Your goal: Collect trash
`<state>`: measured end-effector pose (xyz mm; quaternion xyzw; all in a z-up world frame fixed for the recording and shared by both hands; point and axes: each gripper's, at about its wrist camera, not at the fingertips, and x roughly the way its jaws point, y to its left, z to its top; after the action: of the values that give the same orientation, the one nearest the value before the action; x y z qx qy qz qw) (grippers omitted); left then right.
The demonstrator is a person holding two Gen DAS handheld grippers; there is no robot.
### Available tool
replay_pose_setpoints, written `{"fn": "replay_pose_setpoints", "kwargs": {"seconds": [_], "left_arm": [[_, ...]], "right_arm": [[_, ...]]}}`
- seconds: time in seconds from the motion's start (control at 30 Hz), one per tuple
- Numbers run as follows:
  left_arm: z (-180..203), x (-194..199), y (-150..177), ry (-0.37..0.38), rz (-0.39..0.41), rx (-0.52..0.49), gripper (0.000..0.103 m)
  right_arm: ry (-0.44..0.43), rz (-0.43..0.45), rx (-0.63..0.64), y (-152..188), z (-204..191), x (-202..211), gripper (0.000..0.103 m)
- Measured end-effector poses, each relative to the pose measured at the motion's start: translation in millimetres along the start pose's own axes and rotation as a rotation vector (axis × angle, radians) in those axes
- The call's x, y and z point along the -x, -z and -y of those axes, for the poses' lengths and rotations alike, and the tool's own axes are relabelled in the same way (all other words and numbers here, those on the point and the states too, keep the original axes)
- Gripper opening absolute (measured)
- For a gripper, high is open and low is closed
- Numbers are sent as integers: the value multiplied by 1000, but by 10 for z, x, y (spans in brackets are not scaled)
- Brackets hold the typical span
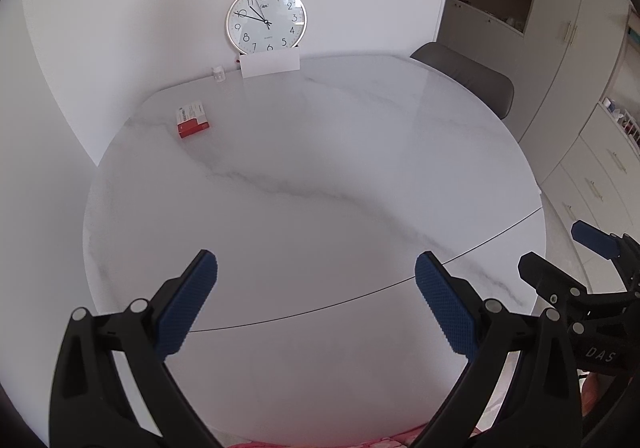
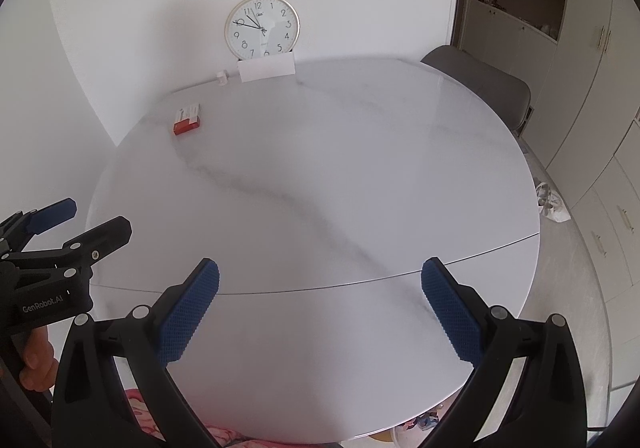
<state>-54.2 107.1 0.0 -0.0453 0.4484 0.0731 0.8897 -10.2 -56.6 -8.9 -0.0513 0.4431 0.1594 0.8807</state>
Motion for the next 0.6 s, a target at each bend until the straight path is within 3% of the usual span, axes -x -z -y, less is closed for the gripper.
{"fn": "replay_pose_setpoints", "kwargs": {"seconds": [0.6], "left_arm": [[46, 6, 34, -2, -7, -13, 95]], "right_arm": [[4, -11, -4, 60, 19, -28, 100]]}}
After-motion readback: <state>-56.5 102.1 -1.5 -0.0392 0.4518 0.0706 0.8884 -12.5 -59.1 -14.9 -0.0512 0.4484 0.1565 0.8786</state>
